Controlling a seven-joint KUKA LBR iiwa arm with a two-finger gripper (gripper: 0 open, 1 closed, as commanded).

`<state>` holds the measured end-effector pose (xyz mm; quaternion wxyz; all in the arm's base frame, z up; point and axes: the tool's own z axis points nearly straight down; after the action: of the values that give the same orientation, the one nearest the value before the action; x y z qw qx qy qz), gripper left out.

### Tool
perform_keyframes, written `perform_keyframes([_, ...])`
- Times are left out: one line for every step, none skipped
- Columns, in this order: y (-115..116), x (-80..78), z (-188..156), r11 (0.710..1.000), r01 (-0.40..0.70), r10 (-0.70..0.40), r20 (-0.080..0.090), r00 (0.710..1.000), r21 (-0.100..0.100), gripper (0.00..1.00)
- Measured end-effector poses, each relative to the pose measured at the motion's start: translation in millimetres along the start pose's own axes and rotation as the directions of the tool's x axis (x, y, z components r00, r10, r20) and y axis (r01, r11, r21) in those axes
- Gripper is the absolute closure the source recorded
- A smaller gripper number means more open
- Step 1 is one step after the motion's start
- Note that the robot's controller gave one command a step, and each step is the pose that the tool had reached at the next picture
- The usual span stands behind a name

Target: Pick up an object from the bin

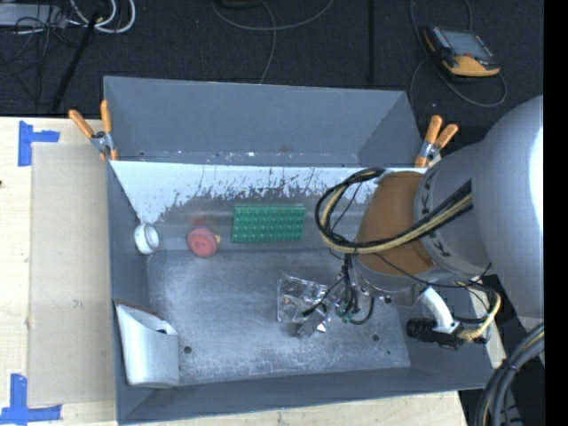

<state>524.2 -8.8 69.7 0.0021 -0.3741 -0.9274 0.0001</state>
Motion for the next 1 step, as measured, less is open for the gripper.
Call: perform_keyframes([0.0, -0.2, -0.4, 1.0, 0.004, -0.004, 0.001, 1.0, 0.001, 1.0])
